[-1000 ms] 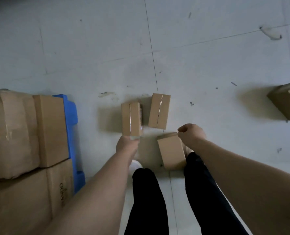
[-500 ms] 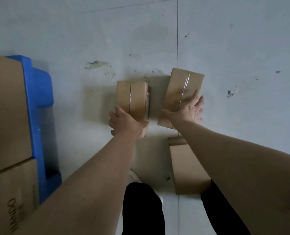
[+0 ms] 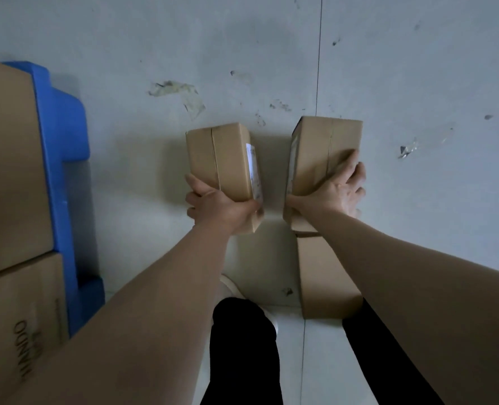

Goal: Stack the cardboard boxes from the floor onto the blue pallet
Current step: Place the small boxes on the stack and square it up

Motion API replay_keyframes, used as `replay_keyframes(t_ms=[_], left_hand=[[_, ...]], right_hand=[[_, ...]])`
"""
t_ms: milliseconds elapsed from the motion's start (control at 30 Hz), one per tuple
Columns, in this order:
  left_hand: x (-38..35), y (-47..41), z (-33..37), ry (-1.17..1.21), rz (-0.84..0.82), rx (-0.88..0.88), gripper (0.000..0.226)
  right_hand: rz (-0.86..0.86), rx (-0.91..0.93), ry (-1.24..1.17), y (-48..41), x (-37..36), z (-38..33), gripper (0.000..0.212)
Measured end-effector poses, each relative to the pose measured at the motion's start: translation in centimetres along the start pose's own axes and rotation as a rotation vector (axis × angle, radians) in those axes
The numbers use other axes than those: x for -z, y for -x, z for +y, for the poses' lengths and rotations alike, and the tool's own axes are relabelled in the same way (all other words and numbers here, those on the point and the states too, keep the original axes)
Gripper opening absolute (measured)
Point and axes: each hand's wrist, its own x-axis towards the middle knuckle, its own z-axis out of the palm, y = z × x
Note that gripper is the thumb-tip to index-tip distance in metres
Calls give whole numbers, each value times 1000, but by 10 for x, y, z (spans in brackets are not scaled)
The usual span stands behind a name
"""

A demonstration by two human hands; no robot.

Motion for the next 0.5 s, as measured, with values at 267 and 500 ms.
replay_keyframes(t_ms=[267, 500], left_hand=[[67, 107, -27, 95, -50, 63, 148], [135, 214, -29, 200, -16, 69, 141]], right_hand=[[-101, 166, 155, 101, 80, 1, 147], [-112, 280, 228, 184, 170, -21, 148]])
